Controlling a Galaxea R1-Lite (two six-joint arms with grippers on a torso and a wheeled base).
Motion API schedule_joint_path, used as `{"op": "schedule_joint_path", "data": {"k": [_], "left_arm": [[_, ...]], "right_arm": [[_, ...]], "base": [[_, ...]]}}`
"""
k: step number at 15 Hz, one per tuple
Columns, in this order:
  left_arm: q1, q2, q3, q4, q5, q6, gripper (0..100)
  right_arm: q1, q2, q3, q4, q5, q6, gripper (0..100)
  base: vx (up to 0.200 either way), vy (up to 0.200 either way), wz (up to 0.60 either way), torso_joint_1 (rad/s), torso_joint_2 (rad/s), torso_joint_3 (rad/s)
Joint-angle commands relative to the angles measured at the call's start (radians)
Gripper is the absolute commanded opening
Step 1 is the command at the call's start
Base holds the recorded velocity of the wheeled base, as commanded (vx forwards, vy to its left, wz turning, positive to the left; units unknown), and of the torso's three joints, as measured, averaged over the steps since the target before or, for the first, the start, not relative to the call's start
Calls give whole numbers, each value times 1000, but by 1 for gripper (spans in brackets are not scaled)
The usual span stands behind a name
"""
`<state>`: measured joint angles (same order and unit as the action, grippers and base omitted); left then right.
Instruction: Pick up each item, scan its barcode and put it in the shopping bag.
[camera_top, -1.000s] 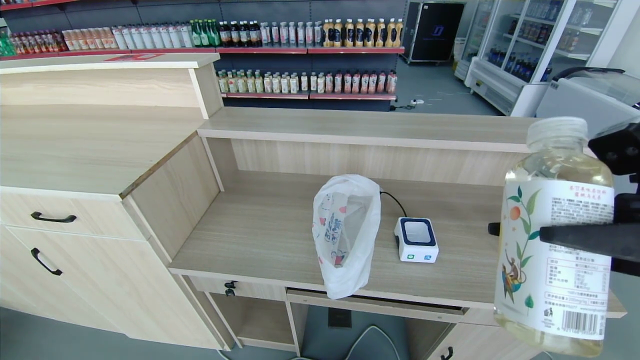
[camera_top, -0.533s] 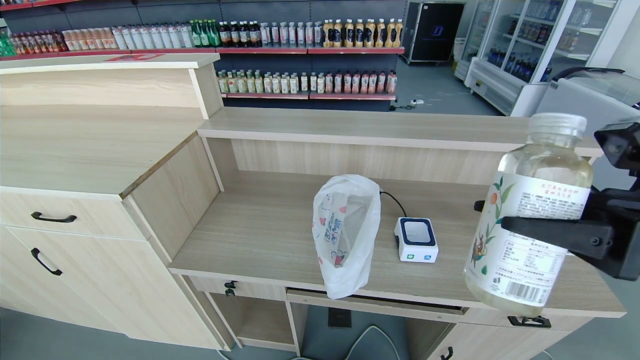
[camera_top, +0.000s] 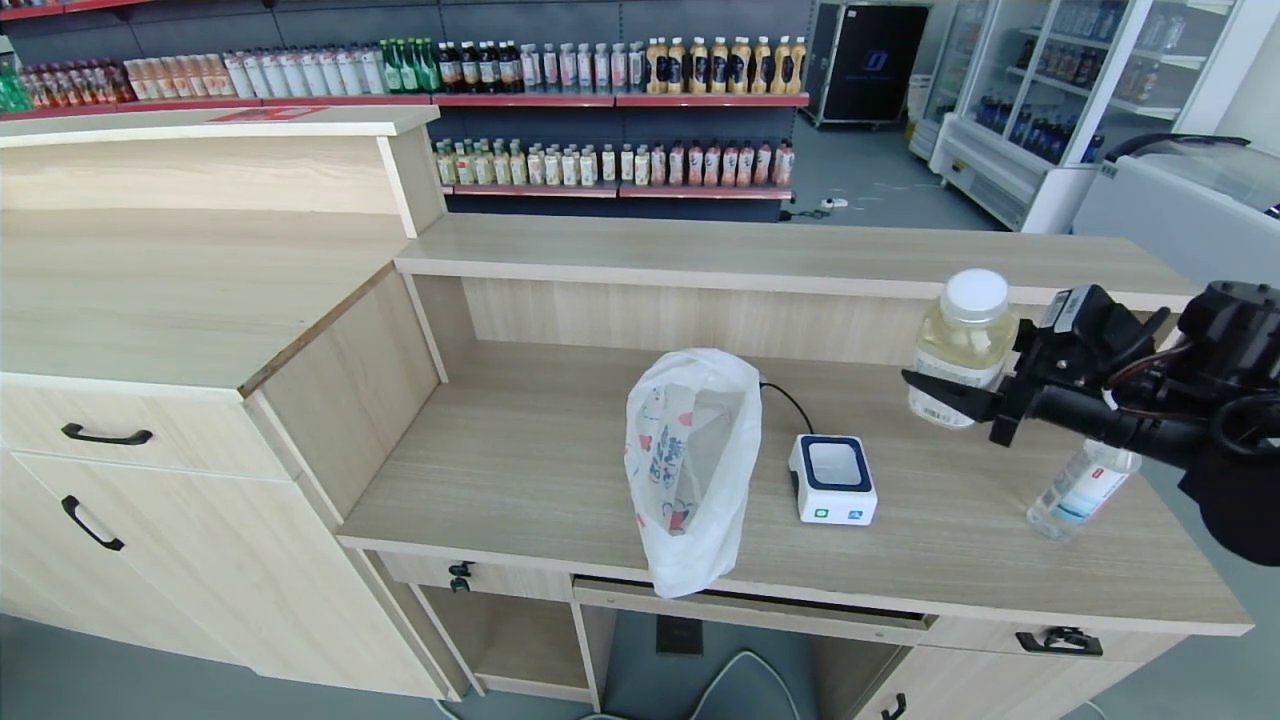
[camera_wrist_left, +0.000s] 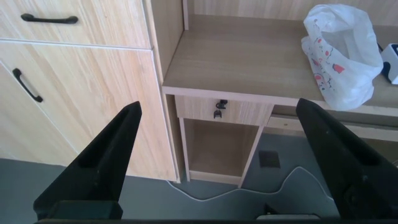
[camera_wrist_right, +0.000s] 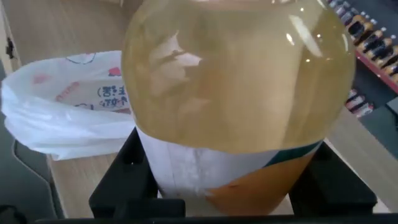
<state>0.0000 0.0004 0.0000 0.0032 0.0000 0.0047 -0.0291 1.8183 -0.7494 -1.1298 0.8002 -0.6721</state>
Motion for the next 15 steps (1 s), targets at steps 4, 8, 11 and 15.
{"op": "schedule_joint_path", "data": {"k": [4,8,11,15], "left_arm": [[0,0,0,0,0,0,100],[0,0,0,0,0,0,100],[0,0,0,0,0,0,100],[0,0,0,0,0,0,100]], "right_arm": [[-72,147,-50,-58,10,-168,0],[-166,147,-41,-50,122,-359,0],[-172,142,-45,1,177,-428,0],[-173,220,-82,-16,195,-471,0]], "base": [[0,0,0,0,0,0],[0,0,0,0,0,0],[0,0,200,2,1,1],[0,0,450,3,-3,1]]}}
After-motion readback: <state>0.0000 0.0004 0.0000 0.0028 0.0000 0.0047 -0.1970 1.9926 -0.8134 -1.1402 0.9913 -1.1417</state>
